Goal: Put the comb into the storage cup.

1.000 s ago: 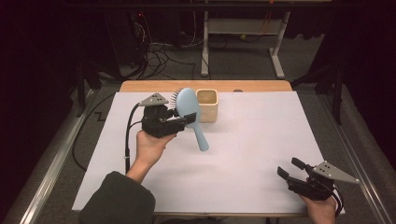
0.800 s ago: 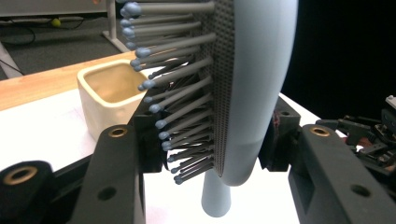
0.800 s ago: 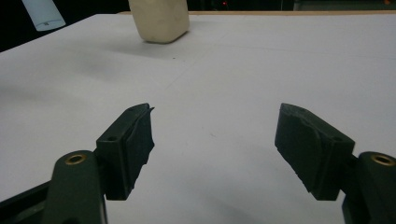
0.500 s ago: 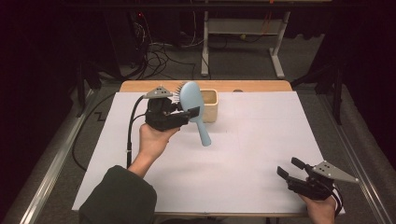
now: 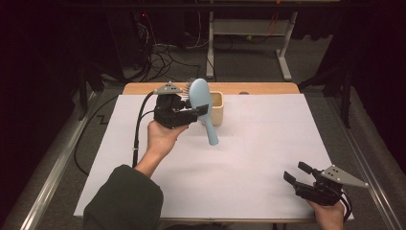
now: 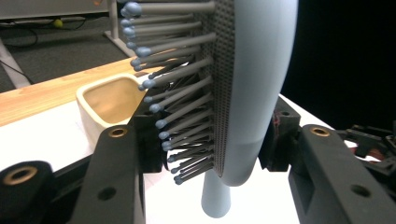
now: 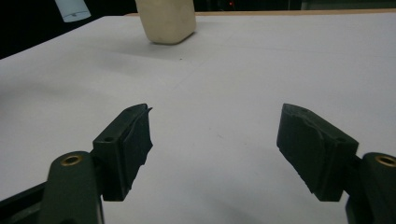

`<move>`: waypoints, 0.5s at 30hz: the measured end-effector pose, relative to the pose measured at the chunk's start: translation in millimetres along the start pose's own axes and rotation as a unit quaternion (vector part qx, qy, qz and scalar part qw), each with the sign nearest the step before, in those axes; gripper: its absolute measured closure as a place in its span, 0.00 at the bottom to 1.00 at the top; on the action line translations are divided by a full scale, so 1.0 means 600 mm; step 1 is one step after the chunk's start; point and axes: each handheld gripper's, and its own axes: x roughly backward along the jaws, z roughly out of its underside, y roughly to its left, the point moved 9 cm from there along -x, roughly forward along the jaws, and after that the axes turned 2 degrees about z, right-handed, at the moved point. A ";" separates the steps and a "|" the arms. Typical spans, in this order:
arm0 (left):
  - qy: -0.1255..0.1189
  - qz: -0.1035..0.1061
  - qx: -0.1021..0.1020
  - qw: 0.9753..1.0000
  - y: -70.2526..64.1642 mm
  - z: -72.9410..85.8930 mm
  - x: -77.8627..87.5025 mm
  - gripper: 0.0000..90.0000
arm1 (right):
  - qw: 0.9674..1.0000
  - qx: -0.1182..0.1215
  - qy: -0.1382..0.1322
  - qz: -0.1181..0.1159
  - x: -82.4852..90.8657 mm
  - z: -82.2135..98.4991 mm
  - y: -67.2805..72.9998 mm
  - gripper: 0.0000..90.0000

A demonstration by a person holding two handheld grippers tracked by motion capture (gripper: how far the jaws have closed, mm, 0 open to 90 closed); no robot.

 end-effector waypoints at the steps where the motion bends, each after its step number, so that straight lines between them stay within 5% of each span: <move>1: 0.003 -0.003 -0.001 1.000 0.003 -0.001 -0.001 0.59 | 1.000 0.003 -0.001 -0.001 0.000 0.000 0.001 0.29; 15: 0.006 -0.020 -0.005 1.000 0.015 -0.025 -0.016 0.59 | 1.000 0.009 0.004 -0.004 -0.002 0.001 0.003 0.30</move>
